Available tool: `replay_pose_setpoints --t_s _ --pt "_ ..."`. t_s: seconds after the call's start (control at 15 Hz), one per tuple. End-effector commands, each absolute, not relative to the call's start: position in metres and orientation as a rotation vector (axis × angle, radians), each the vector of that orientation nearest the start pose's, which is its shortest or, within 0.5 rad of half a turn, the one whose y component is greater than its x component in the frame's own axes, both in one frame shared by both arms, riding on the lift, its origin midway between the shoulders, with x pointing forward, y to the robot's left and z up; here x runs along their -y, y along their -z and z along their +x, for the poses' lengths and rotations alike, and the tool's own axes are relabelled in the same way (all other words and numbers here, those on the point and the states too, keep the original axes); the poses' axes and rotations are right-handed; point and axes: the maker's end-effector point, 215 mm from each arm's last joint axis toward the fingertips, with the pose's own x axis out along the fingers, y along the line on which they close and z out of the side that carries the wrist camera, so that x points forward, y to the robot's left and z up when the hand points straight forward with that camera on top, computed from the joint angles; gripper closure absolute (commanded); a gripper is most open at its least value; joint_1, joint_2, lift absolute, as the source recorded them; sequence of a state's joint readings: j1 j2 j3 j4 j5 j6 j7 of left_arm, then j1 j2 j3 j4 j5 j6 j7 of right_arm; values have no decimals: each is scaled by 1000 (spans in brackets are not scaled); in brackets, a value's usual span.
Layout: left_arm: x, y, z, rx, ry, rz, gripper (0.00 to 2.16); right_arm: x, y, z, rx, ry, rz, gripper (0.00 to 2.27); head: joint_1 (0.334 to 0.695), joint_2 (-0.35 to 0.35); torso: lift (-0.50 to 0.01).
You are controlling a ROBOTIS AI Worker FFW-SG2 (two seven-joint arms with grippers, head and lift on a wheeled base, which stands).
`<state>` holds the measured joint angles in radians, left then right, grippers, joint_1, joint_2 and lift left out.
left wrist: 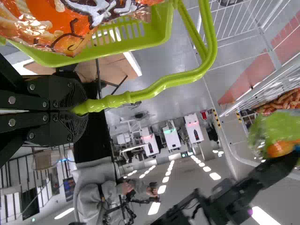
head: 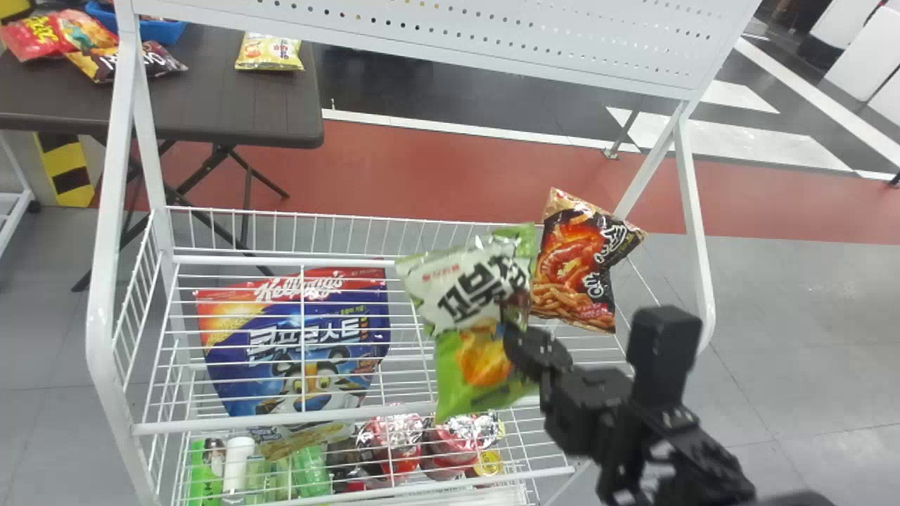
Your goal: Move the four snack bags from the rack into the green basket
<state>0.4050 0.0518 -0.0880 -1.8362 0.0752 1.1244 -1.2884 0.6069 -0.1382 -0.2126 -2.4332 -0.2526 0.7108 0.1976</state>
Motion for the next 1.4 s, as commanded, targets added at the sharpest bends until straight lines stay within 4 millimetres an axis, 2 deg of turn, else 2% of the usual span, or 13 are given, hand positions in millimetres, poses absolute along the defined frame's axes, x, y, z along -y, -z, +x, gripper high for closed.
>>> replay_pose_setpoints --t_s 0.0,0.2,0.4,0.6,0.8,1.0,1.33 --pt "3 497 190 -1088 1211 -811 2054 248 394 343 -546 -197 106 2142 695 -350 0" --pt "4 498 191 -1084 1209 -805 2054 233 452 290 -734 -248 180 2142 695 -350 0" --pt "5 496 192 -1075 1213 -807 2054 218 503 249 -884 -280 212 2142 695 -350 0" --pt "4 495 194 -1065 1215 -804 2054 200 542 216 -989 -319 224 2142 695 -350 0" --pt "4 495 194 -1065 1215 -804 2054 183 569 183 -1086 -356 247 2142 695 -350 0" --pt "6 495 193 -1066 1221 -805 2054 157 580 173 -1114 -410 254 2142 695 -350 0" --pt "8 493 190 -1069 1230 -804 2054 129 597 204 -1083 -449 268 2142 695 -350 0"
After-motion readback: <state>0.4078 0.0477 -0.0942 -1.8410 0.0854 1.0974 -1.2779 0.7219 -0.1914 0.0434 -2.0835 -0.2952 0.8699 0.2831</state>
